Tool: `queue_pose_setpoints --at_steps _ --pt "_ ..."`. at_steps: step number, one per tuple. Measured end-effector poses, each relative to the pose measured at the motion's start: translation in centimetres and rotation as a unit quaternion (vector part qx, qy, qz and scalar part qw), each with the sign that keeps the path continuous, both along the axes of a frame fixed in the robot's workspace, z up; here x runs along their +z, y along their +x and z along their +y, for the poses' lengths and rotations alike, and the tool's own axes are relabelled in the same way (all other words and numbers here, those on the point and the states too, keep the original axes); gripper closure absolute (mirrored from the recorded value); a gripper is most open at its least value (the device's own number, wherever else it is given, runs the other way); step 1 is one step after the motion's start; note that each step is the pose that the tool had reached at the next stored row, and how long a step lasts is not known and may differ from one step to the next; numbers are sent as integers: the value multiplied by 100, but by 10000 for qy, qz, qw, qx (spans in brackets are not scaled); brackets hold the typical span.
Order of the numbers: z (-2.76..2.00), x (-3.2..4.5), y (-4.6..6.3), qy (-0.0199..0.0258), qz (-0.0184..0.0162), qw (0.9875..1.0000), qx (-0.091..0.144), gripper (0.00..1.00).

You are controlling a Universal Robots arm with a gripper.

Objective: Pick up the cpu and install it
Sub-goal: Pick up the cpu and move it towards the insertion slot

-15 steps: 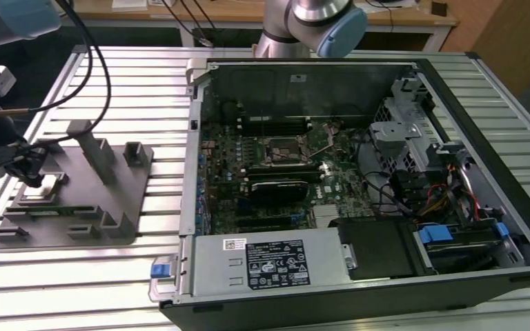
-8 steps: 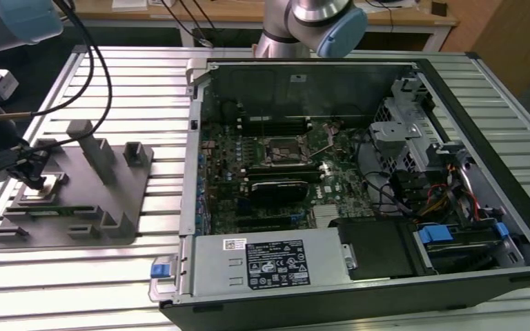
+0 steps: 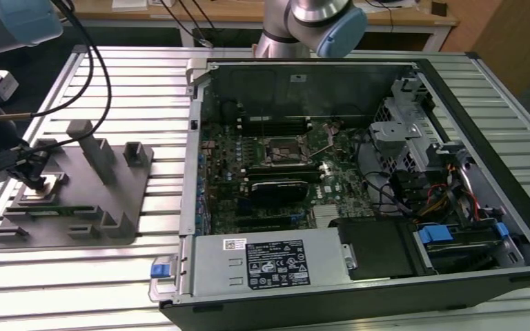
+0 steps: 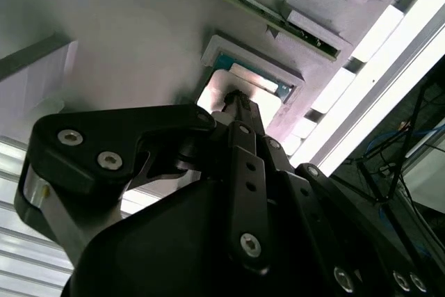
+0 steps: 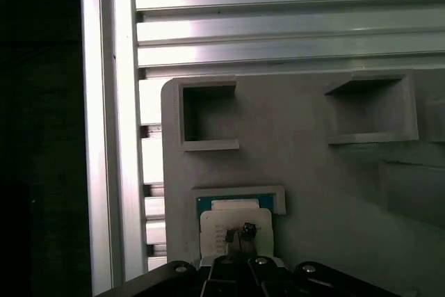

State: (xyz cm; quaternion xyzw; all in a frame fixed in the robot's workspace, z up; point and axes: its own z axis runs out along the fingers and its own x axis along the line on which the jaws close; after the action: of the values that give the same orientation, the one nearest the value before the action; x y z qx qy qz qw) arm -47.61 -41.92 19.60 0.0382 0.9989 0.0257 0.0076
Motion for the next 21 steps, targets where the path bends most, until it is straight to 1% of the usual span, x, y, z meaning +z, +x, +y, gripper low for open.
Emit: queue_pose_setpoints --at_steps 10,12,13,15,16,18,19,20,21 --pt "5 -2 0 0 0 10000 0 89" --pt "5 -2 0 0 0 10000 0 77" --pt "5 -2 0 0 0 10000 0 77" --pt "5 -2 0 0 0 10000 0 65" --pt "5 -2 0 0 0 10000 0 65" --pt "6 -2 0 0 0 10000 0 53" --pt "6 -2 0 0 0 10000 0 53" --pt "6 -2 0 1 0 10000 0 47" --pt "6 -2 0 0 0 10000 1 47"
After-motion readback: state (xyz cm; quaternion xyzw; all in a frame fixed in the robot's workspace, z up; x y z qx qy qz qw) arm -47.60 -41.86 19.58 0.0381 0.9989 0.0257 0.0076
